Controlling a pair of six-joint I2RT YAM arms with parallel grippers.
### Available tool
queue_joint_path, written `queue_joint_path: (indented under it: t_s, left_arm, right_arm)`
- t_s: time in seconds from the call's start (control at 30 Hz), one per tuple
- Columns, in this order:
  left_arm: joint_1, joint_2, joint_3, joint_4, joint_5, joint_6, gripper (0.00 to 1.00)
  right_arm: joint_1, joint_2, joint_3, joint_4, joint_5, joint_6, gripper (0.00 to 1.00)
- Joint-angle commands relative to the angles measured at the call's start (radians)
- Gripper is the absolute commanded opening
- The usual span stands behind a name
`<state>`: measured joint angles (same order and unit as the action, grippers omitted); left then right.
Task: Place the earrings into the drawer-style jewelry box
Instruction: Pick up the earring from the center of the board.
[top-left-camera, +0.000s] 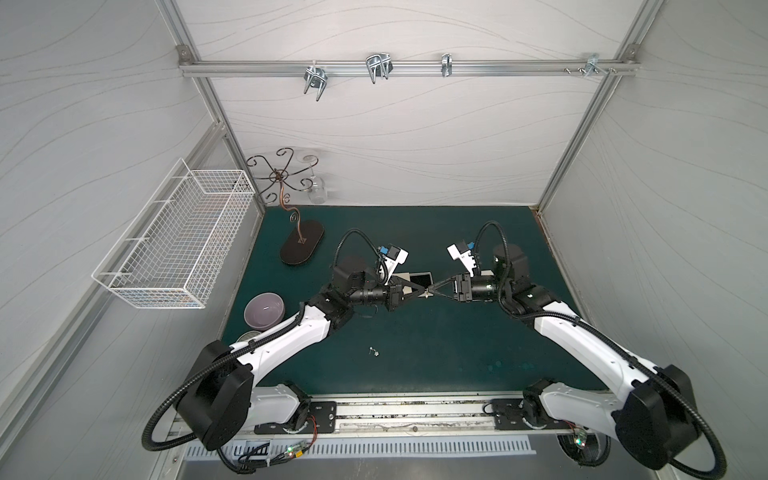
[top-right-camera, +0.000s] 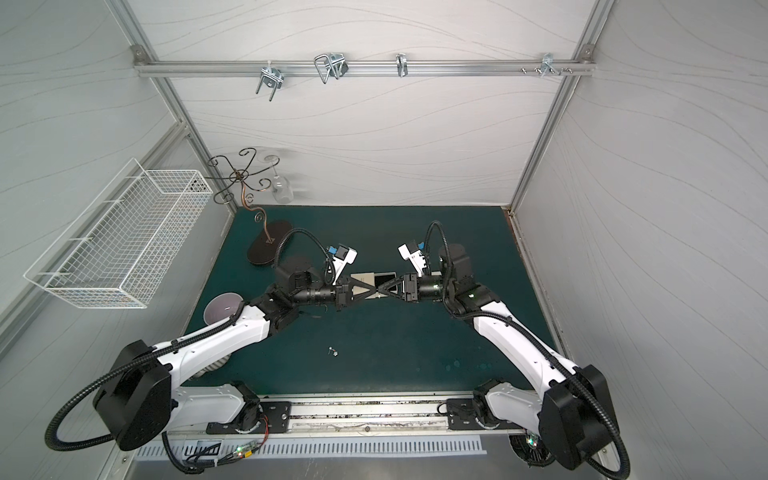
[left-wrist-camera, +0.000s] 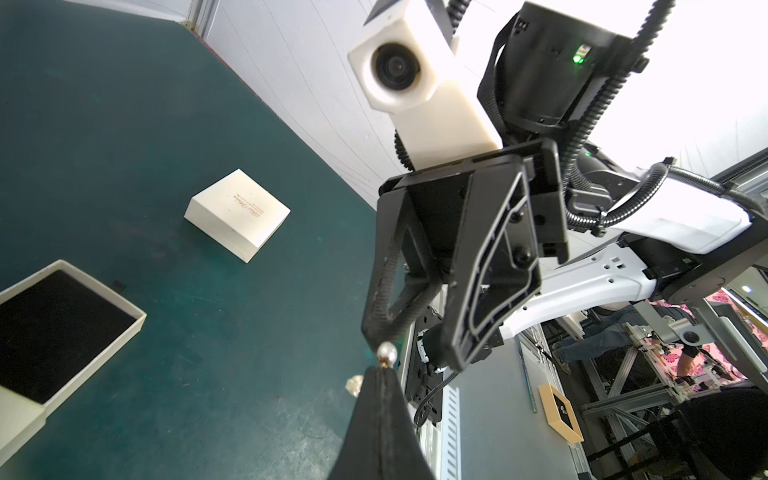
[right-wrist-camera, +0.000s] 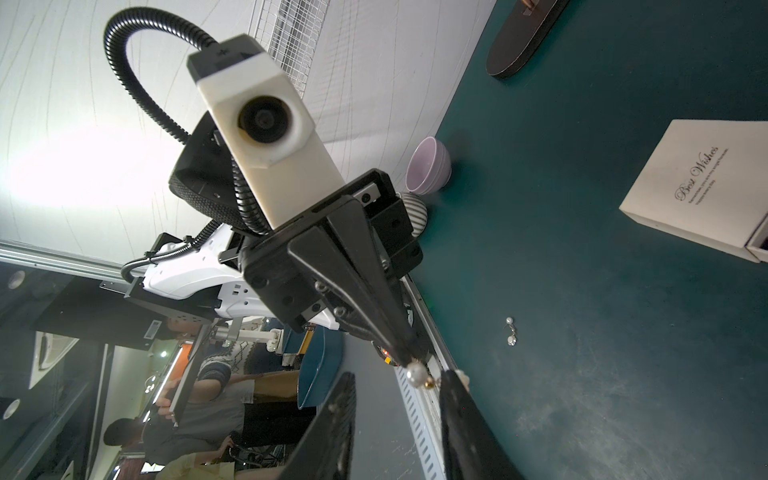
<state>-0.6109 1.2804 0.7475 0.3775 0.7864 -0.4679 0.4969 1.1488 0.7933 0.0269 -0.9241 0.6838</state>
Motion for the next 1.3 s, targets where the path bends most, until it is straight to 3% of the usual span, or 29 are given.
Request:
queue_joint_path:
  t_s: [0.0, 0.37, 1.27]
  left_arm:
    - [0.000, -0.021, 0.006, 0.075, 0.023, -0.008, 0.00]
    - [-0.001, -0.018, 0.008, 0.085, 0.024, -0.024, 0.00]
    - [-0.001, -0.021, 0.007, 0.095, 0.027, -0.044, 0.00]
  right_arm:
    - [-0.006, -0.018, 0.009, -0.008, -0.001, -0.026, 0.37]
    - [-0.006, -0.012, 0.006, 0.042, -0.025, -0.011, 0.28]
    - [-0.006, 0.021, 0.017, 0.057, -0.040, -0.013, 0.22]
